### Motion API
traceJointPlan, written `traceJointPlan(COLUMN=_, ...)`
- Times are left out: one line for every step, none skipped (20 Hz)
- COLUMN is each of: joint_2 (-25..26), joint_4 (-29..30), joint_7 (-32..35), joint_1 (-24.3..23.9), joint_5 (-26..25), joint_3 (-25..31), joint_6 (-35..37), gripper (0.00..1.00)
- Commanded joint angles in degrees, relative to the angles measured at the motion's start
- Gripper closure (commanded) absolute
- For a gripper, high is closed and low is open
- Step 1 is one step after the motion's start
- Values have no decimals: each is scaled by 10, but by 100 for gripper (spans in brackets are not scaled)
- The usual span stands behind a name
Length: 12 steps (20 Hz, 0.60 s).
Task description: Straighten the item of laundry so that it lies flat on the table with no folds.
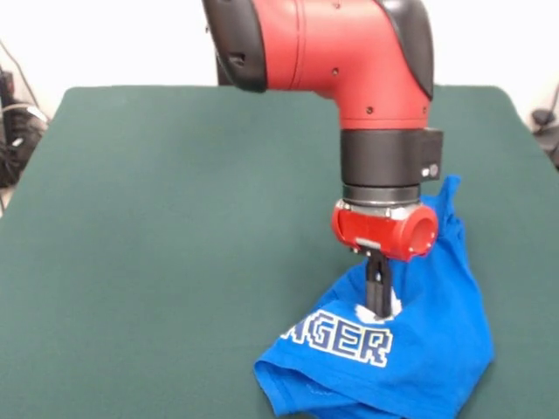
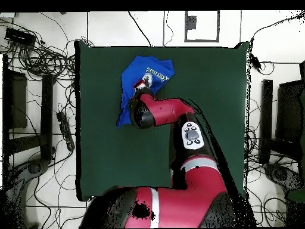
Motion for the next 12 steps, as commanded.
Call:
traceJointPlan(joint_2=63, joint_4=-15, joint_7=-89, joint_1=-52, joint_5=-59, joint_3=185, joint_6=-4, gripper=100)
traceJointPlan(joint_2=66, joint_4=-21, joint_7=-92, joint_1=-55, joint_5=-64, joint_3=199, joint_6=-2, gripper=100)
traceJointPlan(joint_2=71, joint_4=-20, joint_7=-96, joint_1=-66, joint_5=-72, joint_3=224, joint_6=2, gripper=100)
traceJointPlan(joint_2=80, joint_4=-18, joint_7=-106, joint_1=-84, joint_5=-79, joint_3=261, joint_6=12, gripper=100)
traceJointPlan(joint_2=85, joint_4=-18, joint_7=-111, joint_1=-93, joint_5=-86, joint_3=283, joint_6=18, gripper=100)
traceJointPlan(joint_2=88, joint_4=-17, joint_7=-117, joint_1=-104, joint_5=-89, joint_3=301, joint_6=27, gripper=100)
traceJointPlan(joint_2=92, joint_4=-17, joint_7=-117, joint_1=-109, joint_5=-88, joint_3=317, joint_6=35, gripper=100)
traceJointPlan(joint_2=96, joint_4=-17, joint_7=-118, joint_1=-113, joint_5=-88, joint_3=333, joint_6=42, gripper=100)
traceJointPlan(joint_2=99, joint_4=-16, joint_7=-115, joint_1=-117, joint_5=-87, joint_3=346, joint_6=45, gripper=100)
traceJointPlan(joint_2=104, joint_4=-14, joint_7=-119, joint_1=-125, joint_5=-87, joint_3=362, joint_6=54, gripper=100)
traceJointPlan(joint_2=106, joint_4=-13, joint_7=-119, joint_1=-129, joint_5=-88, joint_3=371, joint_6=58, gripper=100)
traceJointPlan(joint_2=109, joint_4=-13, joint_7=-119, joint_1=-132, joint_5=-88, joint_3=379, joint_6=62, gripper=100)
